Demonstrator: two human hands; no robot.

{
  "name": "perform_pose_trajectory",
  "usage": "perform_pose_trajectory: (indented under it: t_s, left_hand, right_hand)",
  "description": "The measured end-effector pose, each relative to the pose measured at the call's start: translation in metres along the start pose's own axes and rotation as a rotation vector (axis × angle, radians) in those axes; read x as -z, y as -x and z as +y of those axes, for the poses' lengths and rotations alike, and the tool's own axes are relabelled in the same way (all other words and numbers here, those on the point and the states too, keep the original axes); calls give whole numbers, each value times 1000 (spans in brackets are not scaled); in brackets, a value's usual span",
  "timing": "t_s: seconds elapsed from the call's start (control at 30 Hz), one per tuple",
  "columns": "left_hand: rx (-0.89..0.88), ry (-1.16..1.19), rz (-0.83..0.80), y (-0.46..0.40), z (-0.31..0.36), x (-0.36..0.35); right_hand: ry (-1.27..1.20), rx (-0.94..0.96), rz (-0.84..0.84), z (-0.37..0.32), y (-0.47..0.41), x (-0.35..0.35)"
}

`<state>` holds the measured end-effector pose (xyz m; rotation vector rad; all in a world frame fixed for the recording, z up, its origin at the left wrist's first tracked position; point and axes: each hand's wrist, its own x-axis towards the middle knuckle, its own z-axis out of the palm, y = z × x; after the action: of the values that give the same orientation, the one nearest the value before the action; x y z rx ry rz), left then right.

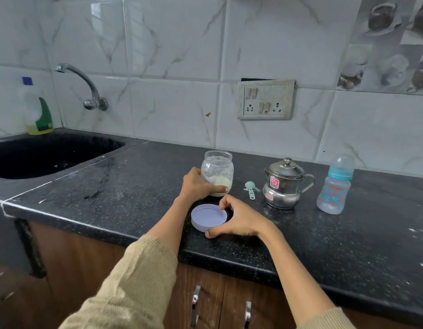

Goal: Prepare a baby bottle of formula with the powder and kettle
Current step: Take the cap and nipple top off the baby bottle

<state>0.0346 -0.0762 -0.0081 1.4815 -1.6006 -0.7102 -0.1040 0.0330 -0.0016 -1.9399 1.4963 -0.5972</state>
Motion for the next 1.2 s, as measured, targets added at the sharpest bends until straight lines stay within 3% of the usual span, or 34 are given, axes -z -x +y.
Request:
perform_pose_trajectory:
  t_s: [0.23,0.47,0.57,0.87,1.07,1.2]
  left_hand:
    - [20,11,-5,19,16,0]
    - [-222,58,344,60,64,-9]
    - [-298,69,406,85,88,-26]
    - [-425,233,67,141,140,-111]
    - [-377,339,-161,144,152,-157]
    - [-333,314,-218,133,155,-179]
  right_hand:
    - [-59,1,-21,0,6,7]
    - [-150,-101,62,14,45,54]
    - [-171,-125,161,19,69,76]
    - [-216,-190,360,60,123,125]
    - [-270,-220,597,101,129,147]
    - [-303,-285,668,127,115,153]
